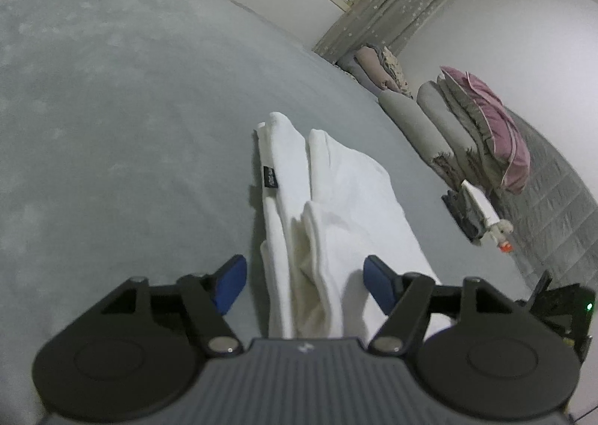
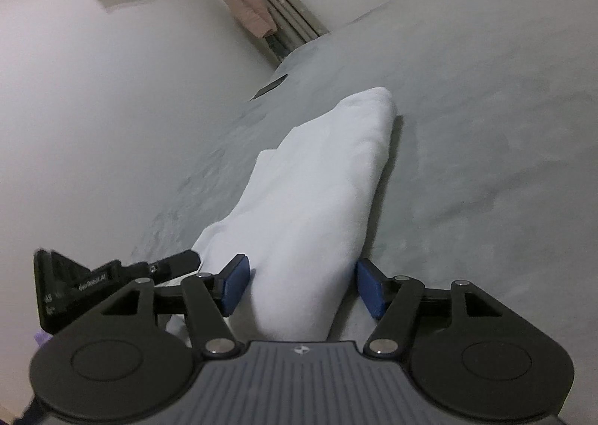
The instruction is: Fold clothes
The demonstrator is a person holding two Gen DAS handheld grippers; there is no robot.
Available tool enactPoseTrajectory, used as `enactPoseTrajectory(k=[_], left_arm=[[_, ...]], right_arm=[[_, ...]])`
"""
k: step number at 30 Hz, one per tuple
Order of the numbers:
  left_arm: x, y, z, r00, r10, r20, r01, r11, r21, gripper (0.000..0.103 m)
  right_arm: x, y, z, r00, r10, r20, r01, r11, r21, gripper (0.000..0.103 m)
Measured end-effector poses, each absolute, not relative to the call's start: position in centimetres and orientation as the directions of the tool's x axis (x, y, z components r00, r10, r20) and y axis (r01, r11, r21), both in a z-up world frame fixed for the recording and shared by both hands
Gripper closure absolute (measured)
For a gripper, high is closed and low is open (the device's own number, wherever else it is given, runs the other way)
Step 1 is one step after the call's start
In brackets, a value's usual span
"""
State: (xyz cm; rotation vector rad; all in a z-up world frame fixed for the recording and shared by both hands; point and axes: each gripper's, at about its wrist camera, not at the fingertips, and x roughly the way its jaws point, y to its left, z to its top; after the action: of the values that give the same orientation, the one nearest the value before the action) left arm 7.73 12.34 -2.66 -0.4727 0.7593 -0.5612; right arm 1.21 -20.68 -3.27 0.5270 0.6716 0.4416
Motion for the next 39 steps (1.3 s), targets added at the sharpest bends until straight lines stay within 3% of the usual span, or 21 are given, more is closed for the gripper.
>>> enactPoseTrajectory(k=[8, 13, 16, 39], left_arm=[[7.0, 11.6, -2.7, 0.611, -0.603, -0.513, 0.304, 0.777, -0.551, 0.039], [6.9, 11.6, -2.9, 0.604, -0.61, -0.512, 0.302, 0.77, -0.562, 0.052], [7.1, 11.7, -3.0, 0.598, -0.618, -0.511, 0.299, 0.763, -0.573, 0.055], [7.2, 11.9, -3.5, 0.596, -0.626, -0.503, 0.284, 0.75, -0.598, 0.054]], right_arm=[[0.9, -19.6, -3.6, 0.71, 0.528, -0.466, -0.218, 0.794, 0.568, 0.038], [0.5, -19.3, -3.3, 0.715, 0.515, -0.472, -0.222, 0.808, 0.545, 0.04], [0.5, -18.9, -3.5, 0.719, 0.511, -0.471, -0.232, 0.815, 0.531, 0.04], [0.8, -18.0, -3.4, 0.725, 0.489, -0.485, -0.242, 0.84, 0.485, 0.036]])
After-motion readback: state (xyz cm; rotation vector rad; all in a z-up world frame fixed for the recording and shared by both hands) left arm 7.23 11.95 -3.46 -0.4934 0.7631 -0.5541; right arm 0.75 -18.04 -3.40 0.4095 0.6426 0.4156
